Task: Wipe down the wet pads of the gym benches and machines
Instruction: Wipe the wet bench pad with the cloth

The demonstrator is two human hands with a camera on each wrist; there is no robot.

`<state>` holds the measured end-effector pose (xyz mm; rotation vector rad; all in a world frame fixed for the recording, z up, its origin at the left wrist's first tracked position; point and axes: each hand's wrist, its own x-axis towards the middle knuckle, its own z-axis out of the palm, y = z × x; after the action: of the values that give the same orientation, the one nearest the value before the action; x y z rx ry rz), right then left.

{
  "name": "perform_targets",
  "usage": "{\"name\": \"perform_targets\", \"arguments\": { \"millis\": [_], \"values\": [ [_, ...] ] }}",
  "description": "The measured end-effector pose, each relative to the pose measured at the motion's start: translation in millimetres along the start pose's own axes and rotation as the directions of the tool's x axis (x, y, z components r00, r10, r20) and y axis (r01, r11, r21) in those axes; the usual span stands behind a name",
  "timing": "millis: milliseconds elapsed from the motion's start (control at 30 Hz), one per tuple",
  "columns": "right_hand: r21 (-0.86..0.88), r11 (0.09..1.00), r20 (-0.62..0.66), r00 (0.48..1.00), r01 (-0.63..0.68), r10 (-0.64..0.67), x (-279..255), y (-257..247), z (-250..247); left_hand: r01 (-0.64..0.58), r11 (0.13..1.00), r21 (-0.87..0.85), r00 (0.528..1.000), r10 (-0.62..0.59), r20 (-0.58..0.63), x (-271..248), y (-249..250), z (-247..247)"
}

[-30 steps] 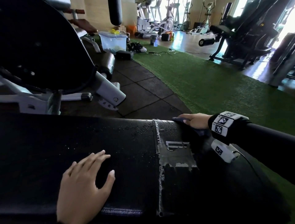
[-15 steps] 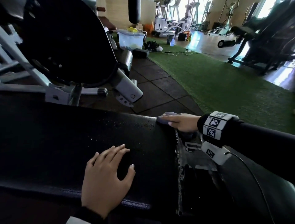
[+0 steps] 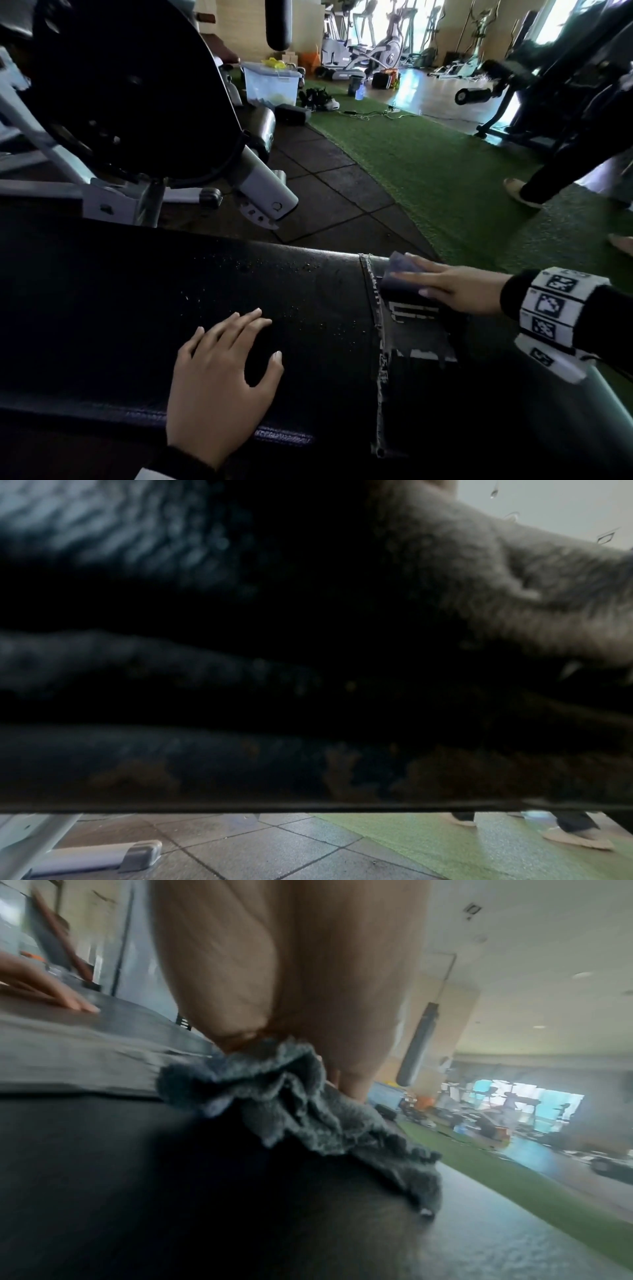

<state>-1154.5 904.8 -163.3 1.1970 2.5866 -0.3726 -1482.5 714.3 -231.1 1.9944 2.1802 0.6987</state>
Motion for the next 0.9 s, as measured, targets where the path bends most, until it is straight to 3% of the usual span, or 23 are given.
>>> {"name": "perform_targets", "arguments": {
  "millis": [67, 133, 400, 500, 667, 733, 900],
  "values": [
    [-0.011, 0.992, -0.003, 0.992, -0.129, 0.129, 16.8, 12.6, -4.0, -0.002, 1.000, -0.006, 1.000, 0.002, -0.010, 0.3, 0.5, 0.1],
    [-0.058, 0.985, 0.000, 0.987, -0.160, 0.160, 38.5, 9.1, -10.5, -0.001, 1.000, -0.009, 1.000, 0.001, -0.014, 1.2, 0.9, 0.2],
    [-0.146, 0.989, 0.037, 0.999, -0.024, 0.030, 90.8, -80.3, -22.0, 0.008, 1.000, 0.010, 1.000, -0.008, -0.005, 0.4, 0.7, -0.4],
    [-0.136, 0.984, 0.074, 0.991, 0.118, -0.109, 67.4, -102.1, -10.8, 0.005, 1.000, 0.004, 1.000, -0.005, -0.007, 0.0, 0.5, -0.5],
    [0.014, 0.967, 0.026, 0.967, 0.254, -0.254, 16.5, -68.9, 5.2, 0.002, 1.000, 0.005, 1.000, -0.002, 0.004, 0.2, 0.2, -0.5],
    [0.027, 0.981, 0.027, 0.981, 0.192, -0.193, 4.5, -42.5, 3.9, 0.003, 1.000, 0.004, 1.000, -0.003, 0.000, 0.6, 0.8, -1.0],
    [0.017, 0.994, 0.038, 0.994, -0.104, 0.104, 12.5, -11.1, -11.0, 0.007, 1.000, 0.007, 1.000, -0.007, 0.000, 0.7, 0.9, -0.3]
  ]
}}
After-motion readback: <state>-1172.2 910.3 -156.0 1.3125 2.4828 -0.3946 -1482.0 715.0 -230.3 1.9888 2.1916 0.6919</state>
